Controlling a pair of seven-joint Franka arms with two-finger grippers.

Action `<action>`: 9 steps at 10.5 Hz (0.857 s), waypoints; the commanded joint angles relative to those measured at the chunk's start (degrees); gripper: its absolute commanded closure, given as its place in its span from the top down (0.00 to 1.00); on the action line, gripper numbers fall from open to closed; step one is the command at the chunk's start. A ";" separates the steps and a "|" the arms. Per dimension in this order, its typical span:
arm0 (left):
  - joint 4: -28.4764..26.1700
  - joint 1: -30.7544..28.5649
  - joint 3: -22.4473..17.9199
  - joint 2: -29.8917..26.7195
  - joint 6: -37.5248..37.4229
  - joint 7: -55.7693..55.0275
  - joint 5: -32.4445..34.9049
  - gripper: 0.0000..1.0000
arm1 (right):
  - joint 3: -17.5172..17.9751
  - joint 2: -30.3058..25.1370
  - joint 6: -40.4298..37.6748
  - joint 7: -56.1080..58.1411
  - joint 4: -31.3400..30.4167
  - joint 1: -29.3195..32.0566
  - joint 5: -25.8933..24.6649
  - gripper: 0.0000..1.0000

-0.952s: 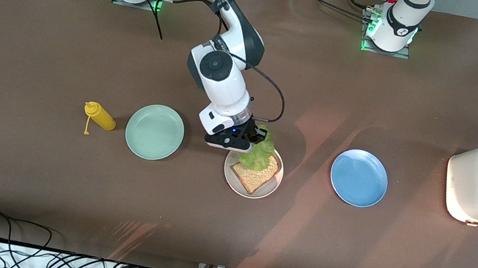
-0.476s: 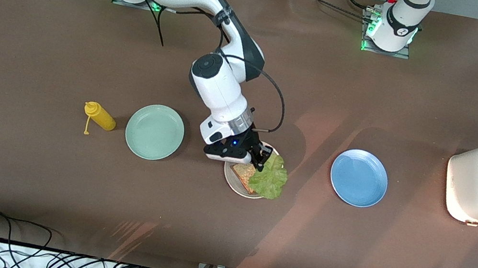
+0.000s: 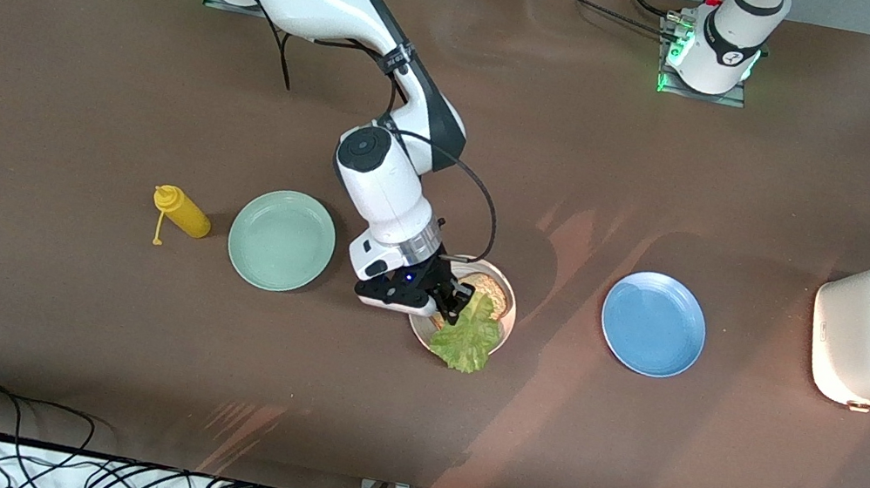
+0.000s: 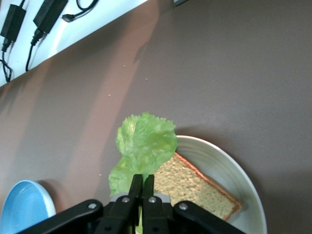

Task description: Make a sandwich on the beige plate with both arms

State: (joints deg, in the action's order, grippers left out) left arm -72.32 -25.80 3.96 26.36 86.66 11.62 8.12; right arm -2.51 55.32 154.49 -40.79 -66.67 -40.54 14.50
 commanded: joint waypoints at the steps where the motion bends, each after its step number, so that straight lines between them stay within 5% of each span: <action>1: -0.54 -0.48 0.70 -0.43 0.52 1.21 1.90 1.00 | 1.02 3.20 4.39 2.20 1.63 0.55 0.97 0.00; 3: -0.54 -0.48 0.70 -0.34 0.52 1.21 1.90 1.00 | 1.63 4.00 6.26 2.20 1.54 0.55 0.97 0.00; 4: -0.54 -0.48 0.70 -0.34 0.52 1.21 1.90 1.00 | 1.63 4.09 6.35 1.85 1.54 0.46 0.97 0.99; 9: -0.89 -0.65 0.70 -0.34 0.52 1.21 1.73 1.00 | 1.72 2.26 2.95 1.85 -1.70 0.19 0.97 1.00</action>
State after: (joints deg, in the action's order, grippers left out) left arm -72.33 -25.81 3.96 26.55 86.66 11.62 8.12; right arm -1.30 58.78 159.45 -40.14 -66.91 -40.62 14.51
